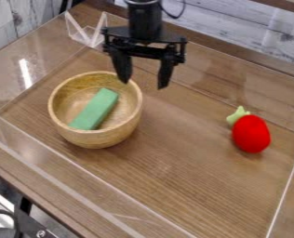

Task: Put the green object in the brown bowl

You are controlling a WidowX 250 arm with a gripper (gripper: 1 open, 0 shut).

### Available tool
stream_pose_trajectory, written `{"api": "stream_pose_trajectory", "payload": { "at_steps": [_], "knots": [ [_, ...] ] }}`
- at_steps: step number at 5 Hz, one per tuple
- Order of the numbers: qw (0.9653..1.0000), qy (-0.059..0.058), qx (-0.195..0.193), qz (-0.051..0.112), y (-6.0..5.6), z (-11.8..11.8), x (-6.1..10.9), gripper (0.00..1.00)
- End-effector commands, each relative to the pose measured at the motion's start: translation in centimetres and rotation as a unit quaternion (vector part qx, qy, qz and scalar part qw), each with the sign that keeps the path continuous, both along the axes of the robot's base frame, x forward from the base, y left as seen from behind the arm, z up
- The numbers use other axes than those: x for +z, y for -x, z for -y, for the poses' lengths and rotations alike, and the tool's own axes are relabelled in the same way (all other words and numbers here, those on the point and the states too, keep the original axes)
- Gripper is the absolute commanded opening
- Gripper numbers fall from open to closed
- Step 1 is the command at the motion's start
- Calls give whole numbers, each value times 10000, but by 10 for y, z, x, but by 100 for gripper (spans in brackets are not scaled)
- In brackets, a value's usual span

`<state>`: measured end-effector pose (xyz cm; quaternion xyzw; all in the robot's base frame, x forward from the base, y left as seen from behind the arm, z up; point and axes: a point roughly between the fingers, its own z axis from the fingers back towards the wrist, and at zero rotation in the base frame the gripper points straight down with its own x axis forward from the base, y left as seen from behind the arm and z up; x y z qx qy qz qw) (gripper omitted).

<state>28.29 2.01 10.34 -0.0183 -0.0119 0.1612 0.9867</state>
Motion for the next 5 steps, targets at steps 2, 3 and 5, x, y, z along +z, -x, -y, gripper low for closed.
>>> {"api": "stream_pose_trajectory", "payload": {
  "at_steps": [2, 3, 5],
  "knots": [
    [9995, 28, -59, 302, -7, 5, 25, 100],
    [9994, 25, -171, 315, -1, 3, 32, 100],
    [9962, 33, -812, 300, -9, -1, 37, 100]
  ]
}}
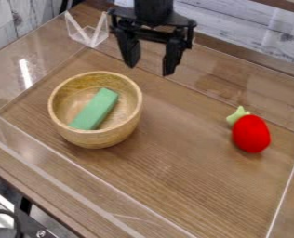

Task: Put the green object in the brown bowl

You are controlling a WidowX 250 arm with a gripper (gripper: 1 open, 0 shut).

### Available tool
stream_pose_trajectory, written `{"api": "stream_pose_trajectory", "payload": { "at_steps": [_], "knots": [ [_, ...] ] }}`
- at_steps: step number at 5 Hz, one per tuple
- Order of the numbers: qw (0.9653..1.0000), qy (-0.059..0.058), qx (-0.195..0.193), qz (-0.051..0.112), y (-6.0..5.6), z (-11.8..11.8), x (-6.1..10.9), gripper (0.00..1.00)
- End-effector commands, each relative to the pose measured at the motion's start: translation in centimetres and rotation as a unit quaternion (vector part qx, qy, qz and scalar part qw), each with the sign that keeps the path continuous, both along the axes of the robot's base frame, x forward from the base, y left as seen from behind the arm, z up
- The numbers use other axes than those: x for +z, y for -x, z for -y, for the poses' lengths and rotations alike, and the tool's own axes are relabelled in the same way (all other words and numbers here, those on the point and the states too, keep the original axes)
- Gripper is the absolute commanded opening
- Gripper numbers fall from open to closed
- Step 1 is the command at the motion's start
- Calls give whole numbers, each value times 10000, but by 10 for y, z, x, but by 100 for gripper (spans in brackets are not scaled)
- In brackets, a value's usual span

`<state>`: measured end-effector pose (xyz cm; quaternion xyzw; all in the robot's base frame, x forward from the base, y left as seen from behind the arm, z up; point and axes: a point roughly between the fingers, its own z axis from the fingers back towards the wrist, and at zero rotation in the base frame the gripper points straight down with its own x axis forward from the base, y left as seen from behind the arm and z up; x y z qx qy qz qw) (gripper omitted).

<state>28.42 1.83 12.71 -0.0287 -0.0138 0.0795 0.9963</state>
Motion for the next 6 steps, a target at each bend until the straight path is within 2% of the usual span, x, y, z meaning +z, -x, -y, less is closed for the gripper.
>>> {"api": "stream_pose_trajectory", "payload": {
  "at_steps": [1, 3, 4, 5, 6],
  "knots": [
    [9997, -27, 54, 231, -8, -3, 9, 100],
    [9998, -23, 90, 165, -6, 1, -2, 100],
    [9998, -19, 80, 192, -18, 14, -2, 100],
    [9995, -25, -28, 320, -32, 39, -1, 0],
    [9972, -3, -680, 318, -23, 80, -3, 100]
  ]
}}
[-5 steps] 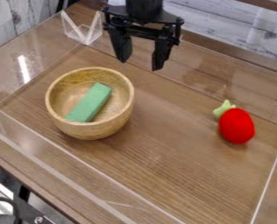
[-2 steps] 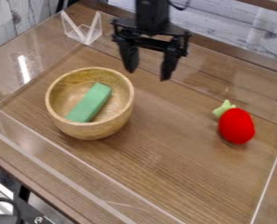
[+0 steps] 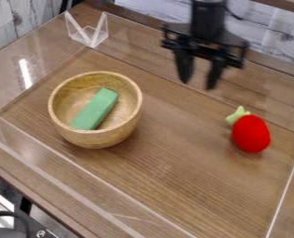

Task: Put the green object in the brown bowl

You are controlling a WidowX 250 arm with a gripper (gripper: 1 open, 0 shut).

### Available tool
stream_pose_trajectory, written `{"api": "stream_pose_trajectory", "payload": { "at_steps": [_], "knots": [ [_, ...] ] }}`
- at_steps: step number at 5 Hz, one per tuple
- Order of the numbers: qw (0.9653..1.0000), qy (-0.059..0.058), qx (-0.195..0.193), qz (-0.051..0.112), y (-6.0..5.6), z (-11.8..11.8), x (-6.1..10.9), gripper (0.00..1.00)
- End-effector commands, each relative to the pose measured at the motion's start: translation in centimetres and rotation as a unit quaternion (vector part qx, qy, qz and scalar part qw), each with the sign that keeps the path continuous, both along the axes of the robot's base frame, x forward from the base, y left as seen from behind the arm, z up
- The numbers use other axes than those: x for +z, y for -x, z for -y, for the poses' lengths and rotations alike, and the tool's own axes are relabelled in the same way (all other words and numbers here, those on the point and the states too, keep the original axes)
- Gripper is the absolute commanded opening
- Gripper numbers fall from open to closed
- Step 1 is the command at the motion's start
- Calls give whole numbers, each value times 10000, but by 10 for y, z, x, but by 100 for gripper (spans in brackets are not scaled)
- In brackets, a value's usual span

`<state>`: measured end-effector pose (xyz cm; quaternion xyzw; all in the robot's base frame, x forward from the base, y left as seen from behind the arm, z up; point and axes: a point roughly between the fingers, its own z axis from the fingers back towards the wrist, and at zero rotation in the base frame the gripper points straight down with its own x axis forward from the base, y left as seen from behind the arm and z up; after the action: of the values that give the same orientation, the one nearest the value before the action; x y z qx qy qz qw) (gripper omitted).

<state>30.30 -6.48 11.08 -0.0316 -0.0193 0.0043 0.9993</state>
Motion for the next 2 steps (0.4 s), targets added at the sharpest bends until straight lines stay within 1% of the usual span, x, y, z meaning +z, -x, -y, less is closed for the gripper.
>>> {"api": "stream_pose_trajectory", "payload": {
  "at_steps": [1, 2],
  "knots": [
    [9993, -40, -316, 218, 8, 26, 13, 100],
    [9995, -117, -90, 287, 9, 19, 6, 100]
  ]
}}
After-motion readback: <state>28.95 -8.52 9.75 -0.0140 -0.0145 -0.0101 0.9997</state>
